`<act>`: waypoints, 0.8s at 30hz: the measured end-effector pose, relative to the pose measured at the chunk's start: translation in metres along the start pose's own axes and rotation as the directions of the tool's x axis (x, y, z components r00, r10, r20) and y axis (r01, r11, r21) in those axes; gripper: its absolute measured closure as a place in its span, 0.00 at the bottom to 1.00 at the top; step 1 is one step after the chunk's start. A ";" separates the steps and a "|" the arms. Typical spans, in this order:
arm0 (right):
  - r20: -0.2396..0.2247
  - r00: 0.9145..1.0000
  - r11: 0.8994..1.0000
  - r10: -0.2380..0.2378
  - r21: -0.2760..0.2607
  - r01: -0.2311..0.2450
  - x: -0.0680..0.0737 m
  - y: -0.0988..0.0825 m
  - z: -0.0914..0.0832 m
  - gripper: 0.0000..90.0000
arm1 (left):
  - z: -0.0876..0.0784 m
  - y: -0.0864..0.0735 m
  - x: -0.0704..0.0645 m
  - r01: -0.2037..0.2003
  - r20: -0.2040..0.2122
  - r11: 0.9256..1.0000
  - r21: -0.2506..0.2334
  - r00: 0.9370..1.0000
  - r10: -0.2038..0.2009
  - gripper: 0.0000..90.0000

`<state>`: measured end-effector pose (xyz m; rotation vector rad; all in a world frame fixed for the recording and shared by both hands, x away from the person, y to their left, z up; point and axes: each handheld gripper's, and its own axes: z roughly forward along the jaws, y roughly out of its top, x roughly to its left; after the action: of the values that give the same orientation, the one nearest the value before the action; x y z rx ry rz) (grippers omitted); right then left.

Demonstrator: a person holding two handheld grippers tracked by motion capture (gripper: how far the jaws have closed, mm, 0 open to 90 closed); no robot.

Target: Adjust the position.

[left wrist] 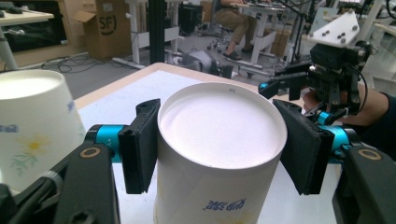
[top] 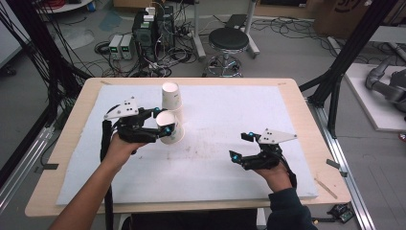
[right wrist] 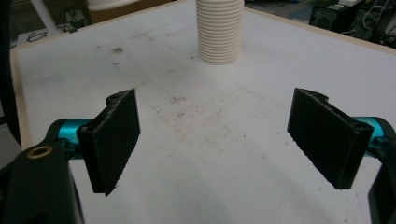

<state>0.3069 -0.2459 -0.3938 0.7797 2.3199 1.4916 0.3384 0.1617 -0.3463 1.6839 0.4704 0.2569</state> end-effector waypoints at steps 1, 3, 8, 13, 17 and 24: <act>-0.016 1.000 1.000 -0.006 -0.003 0.006 0.002 0.001 0.003 0.19 | 0.002 -0.002 -0.001 0.001 0.009 1.000 0.002 1.000 -0.001 0.40; -0.029 0.999 1.000 -0.016 0.000 0.016 0.003 0.002 0.006 0.19 | 0.006 -0.006 -0.005 0.003 0.028 1.000 0.009 1.000 -0.003 0.40; -0.064 0.998 1.000 -0.027 0.007 0.027 0.007 0.004 0.014 0.19 | 0.013 -0.011 -0.010 0.000 0.062 0.999 0.033 0.998 -0.002 0.40; -0.122 0.991 0.999 -0.052 0.009 0.053 0.015 0.013 0.031 0.19 | 0.023 -0.014 -0.018 -0.005 0.105 0.999 0.048 0.994 0.000 0.40; -0.159 0.985 0.998 -0.060 0.001 0.061 0.018 0.017 0.038 0.19 | 0.032 -0.017 -0.024 -0.007 0.137 0.998 0.064 0.991 -0.002 0.40; -0.216 0.974 0.997 -0.074 -0.007 0.074 0.024 0.019 0.043 0.19 | 0.045 -0.020 -0.033 -0.012 0.182 0.997 0.079 0.983 -0.003 0.40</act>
<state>0.3147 -0.1935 -0.3940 0.5474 2.4743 1.6141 0.3253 0.1091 -0.3705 1.7675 0.3435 0.0869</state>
